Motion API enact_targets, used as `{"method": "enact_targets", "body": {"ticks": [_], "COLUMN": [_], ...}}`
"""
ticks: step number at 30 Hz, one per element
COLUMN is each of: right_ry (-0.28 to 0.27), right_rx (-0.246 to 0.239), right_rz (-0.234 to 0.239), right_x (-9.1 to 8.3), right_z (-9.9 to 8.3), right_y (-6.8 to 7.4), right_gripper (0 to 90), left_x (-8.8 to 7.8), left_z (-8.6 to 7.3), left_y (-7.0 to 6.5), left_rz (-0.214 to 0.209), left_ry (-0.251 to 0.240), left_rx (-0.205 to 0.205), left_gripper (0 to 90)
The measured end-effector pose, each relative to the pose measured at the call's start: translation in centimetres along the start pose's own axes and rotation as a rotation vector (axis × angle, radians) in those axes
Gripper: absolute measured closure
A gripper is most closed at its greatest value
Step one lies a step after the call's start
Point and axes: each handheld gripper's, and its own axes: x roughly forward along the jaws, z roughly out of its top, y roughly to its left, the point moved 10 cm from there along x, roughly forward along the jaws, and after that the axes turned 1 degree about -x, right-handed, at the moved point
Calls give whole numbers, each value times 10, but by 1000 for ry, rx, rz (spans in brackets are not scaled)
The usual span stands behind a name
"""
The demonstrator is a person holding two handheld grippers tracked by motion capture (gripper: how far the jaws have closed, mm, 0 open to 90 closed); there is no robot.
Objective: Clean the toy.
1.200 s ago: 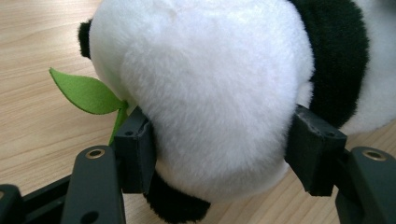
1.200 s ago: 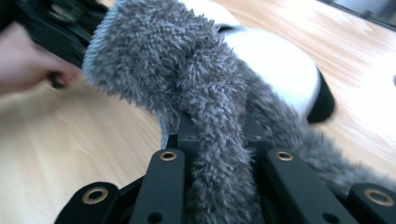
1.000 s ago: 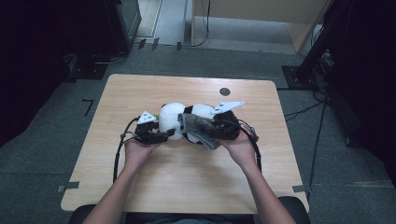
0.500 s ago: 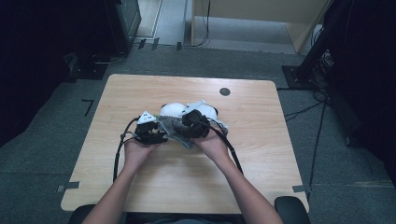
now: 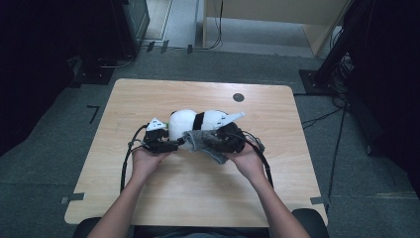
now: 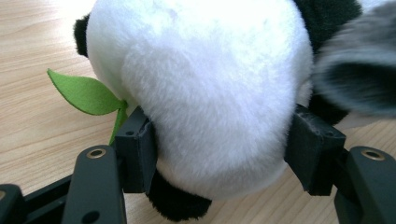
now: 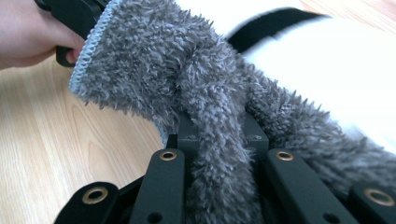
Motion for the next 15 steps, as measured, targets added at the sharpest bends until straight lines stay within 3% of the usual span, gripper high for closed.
{"method": "enact_targets", "body": {"ticks": [5, 10, 15], "right_ry": [-27, -45, -55], "right_rx": [24, 77, 89], "right_rz": [-35, -84, -74], "right_x": [-21, -36, -39], "right_z": [-15, -30, -35], "right_y": [-16, -37, -39], "right_gripper": [758, 759, 760], "left_x": [0, 0, -1], "left_z": [0, -1, -1], "left_y": [0, 1, 1], "left_rz": [-3, -6, -1], "left_ry": [-3, -7, -1], "left_rx": [9, 15, 2], "left_gripper": [341, 341, 338]}}
